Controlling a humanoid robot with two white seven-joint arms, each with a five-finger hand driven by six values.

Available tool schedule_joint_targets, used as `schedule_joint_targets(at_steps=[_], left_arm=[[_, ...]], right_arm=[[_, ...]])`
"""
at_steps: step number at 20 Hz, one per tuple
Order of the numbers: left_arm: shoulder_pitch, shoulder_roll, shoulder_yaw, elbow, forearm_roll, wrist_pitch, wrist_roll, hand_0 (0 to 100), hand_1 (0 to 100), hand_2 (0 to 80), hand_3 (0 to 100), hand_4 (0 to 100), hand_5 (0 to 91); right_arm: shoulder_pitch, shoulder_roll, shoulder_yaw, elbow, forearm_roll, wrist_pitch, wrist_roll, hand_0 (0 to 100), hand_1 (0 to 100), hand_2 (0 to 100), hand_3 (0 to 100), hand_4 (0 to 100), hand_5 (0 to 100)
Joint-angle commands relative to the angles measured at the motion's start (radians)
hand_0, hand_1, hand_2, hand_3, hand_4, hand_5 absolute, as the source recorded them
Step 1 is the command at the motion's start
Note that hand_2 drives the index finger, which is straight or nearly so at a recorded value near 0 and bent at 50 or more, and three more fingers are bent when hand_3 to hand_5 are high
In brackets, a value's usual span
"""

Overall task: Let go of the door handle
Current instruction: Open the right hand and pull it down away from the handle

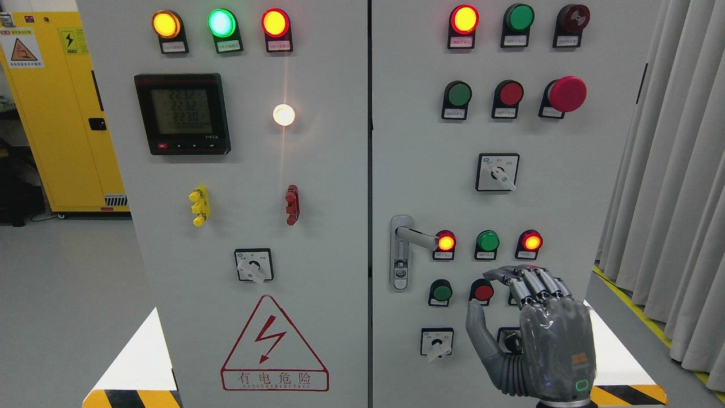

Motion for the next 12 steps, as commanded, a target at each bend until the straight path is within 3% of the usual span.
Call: schedule_joint_targets(at_steps=[1, 12], left_arm=[[0.0, 0.0, 0.0, 0.0, 0.0, 0.001, 0.0, 12, 56, 0.0, 0, 0, 0.0], [0.0, 0.0, 0.0, 0.0, 0.0, 0.001, 0.0, 12, 56, 0.0, 0, 0, 0.0]], right_arm=[[0.003, -0.001, -0.069, -0.023, -0.061, -0.01, 0.005, 62, 30, 0, 0, 0, 0], [-0.018, -0.001, -0.059, -0.043, -0.069, -0.012, 0.015, 66, 30, 0, 2, 0, 0]])
